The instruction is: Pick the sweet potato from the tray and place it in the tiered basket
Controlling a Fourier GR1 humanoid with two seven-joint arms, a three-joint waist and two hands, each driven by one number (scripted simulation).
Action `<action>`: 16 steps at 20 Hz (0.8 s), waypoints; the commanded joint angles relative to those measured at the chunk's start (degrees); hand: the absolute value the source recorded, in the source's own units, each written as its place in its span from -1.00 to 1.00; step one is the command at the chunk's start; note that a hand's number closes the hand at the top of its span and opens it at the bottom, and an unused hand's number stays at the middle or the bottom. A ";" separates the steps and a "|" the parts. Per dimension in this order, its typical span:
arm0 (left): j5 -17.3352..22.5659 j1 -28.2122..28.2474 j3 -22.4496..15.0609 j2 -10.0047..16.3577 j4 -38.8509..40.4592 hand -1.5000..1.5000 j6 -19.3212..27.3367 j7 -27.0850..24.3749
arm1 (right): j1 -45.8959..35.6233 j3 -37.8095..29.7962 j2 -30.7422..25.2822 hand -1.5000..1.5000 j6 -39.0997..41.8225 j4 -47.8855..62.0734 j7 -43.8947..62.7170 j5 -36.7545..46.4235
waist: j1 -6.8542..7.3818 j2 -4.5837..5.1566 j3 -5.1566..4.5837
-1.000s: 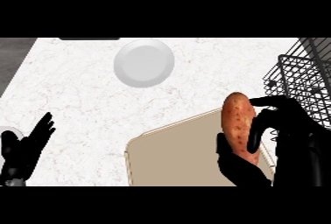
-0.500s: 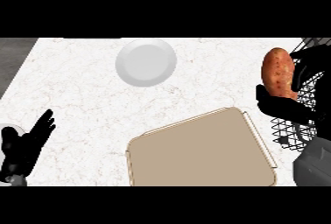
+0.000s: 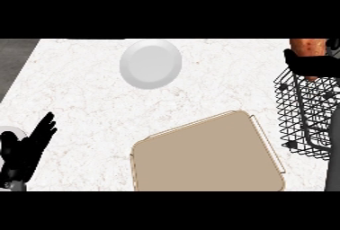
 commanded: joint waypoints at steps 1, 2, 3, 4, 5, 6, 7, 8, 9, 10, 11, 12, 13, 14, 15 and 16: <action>-0.24 2.21 -0.56 -0.64 -4.12 0.00 -0.39 2.38 | -2.00 -3.20 -3.29 1.00 -1.95 6.95 -4.27 -3.78 | -0.08 -0.11 -0.01; -0.25 1.53 0.33 -0.31 -1.96 0.00 -0.03 0.44 | -0.76 -5.03 -3.79 1.00 -5.99 12.64 -11.00 -4.75 | 0.11 0.04 0.00; -0.85 2.67 -1.60 -2.46 -5.66 0.00 1.08 2.98 | -3.80 -5.09 -4.98 1.00 -4.26 13.78 -9.55 -5.78 | 0.12 -0.05 0.00; -1.24 -2.34 -0.04 -2.18 2.71 0.00 1.88 -0.55 | -7.57 -5.20 -6.28 1.00 -2.30 15.04 -6.14 -5.63 | -0.18 0.01 -0.04; 0.22 0.60 0.25 -0.95 -1.61 0.00 0.41 0.82 | 1.53 3.75 -15.60 1.00 2.64 11.43 -9.97 10.54 | -0.06 0.59 -0.38; -0.59 0.99 -0.22 -0.93 -0.85 0.00 0.29 -0.45 | 0.00 3.51 -18.21 1.00 3.79 13.08 -9.95 11.41 | 0.14 0.54 -0.32; -0.01 -0.11 -0.08 -0.16 -0.82 0.00 -0.65 0.50 | -0.66 5.29 -18.21 1.00 3.39 14.60 -10.74 13.27 | 0.70 0.66 -0.23; 0.40 0.01 0.54 -0.26 -1.76 0.00 0.13 2.44 | -0.49 5.26 -19.13 1.00 3.62 13.78 -11.15 13.67 | 0.32 0.21 -0.10; -0.40 -1.08 0.60 0.02 1.13 0.00 0.12 0.34 | -0.06 3.40 -21.99 1.00 3.64 16.36 -15.05 12.41 | -0.26 0.52 -0.10; 1.02 -0.72 0.96 0.12 -0.95 0.00 -0.74 1.23 | -1.25 3.54 -23.22 1.00 3.55 18.08 -16.25 13.10 | 0.49 0.36 -0.05; 1.06 -0.96 0.74 0.51 -1.84 0.00 -1.12 2.21 | -1.91 5.22 -23.21 1.00 3.73 18.75 -15.95 14.92 | 0.65 0.26 -0.05; 0.17 0.70 0.75 -0.29 2.09 0.00 -1.12 -2.05 | -1.66 4.83 -25.97 1.00 5.62 19.55 -19.44 13.71 | 0.26 0.36 -0.12; -0.68 -0.20 0.41 -0.19 1.45 0.00 -0.24 -0.76 | -3.44 6.27 -25.61 1.00 4.47 21.46 -19.66 15.51 | 0.61 0.34 -0.08; -0.92 0.60 -0.60 -1.69 -0.43 0.00 0.39 -0.37 | -4.84 5.93 -25.89 1.00 5.42 22.36 -19.92 15.05 | 0.48 0.11 -0.05; -0.92 -0.90 0.22 -1.43 2.90 0.00 0.42 -2.16 | -6.66 6.13 -26.89 1.00 5.18 24.55 -22.14 15.09 | 0.41 0.21 -0.07; 0.01 0.35 0.60 0.08 0.68 0.00 -1.54 -1.63 | -4.56 3.71 -28.72 1.00 3.77 27.05 -25.56 13.73 | 0.36 0.14 -0.02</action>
